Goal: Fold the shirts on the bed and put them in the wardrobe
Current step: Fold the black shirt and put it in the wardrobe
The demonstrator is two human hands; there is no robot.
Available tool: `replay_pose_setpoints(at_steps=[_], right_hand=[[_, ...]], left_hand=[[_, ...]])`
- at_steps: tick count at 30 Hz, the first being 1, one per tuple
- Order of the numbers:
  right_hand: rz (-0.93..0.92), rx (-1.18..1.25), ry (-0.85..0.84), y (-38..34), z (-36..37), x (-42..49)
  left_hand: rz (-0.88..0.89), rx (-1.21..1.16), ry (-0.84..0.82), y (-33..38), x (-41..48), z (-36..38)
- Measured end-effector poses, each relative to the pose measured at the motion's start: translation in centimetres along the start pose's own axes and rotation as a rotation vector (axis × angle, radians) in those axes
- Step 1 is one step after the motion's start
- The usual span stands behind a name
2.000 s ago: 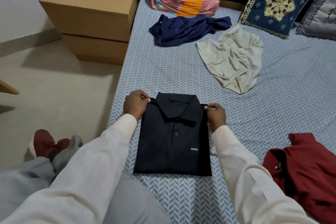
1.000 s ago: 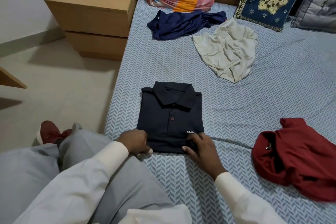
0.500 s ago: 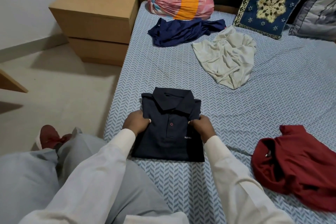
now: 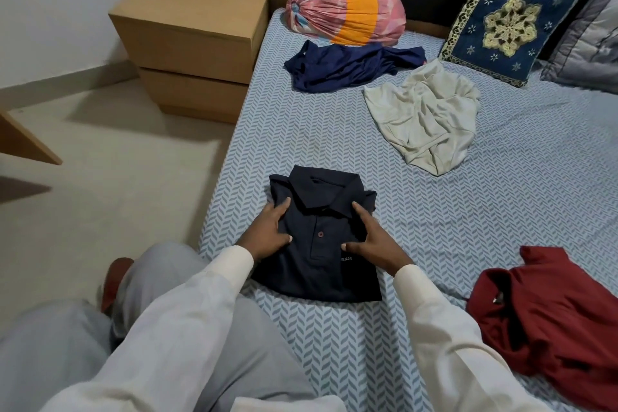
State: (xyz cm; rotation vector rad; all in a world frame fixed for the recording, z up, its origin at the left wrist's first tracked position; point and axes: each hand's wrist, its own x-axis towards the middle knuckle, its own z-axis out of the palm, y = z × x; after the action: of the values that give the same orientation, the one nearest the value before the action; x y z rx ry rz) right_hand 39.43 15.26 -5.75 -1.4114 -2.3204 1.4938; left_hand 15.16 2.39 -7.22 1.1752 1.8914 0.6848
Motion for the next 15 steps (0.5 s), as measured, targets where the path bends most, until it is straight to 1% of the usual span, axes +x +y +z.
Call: replay_pose_setpoints(at_steps=[4, 6, 8, 13, 15], right_hand=[[0.012, -0.222, 0.031, -1.4, -0.1, 0.0], [0.006, -0.277, 0.042, -2.3, -0.2, -0.4], [-0.005, -0.321, 0.059, -3.3, -0.2, -0.8], [-0.021, -0.459, 0.121, -7.6, -0.2, -1.1], [-0.044, -0.519, 0.164, -10.1, 0.4, -0.5]], left_hand=[[0.104, 0.123, -0.002, 1.0, 0.0, -0.2], [0.158, 0.156, -0.011, 1.4, 0.0, -0.3], [0.175, 0.201, -0.034, 1.5, 0.1, -0.6], [0.243, 0.232, -0.078, 1.8, 0.4, -3.8], [0.275, 0.227, -0.070, 1.3, 0.6, -6.4]])
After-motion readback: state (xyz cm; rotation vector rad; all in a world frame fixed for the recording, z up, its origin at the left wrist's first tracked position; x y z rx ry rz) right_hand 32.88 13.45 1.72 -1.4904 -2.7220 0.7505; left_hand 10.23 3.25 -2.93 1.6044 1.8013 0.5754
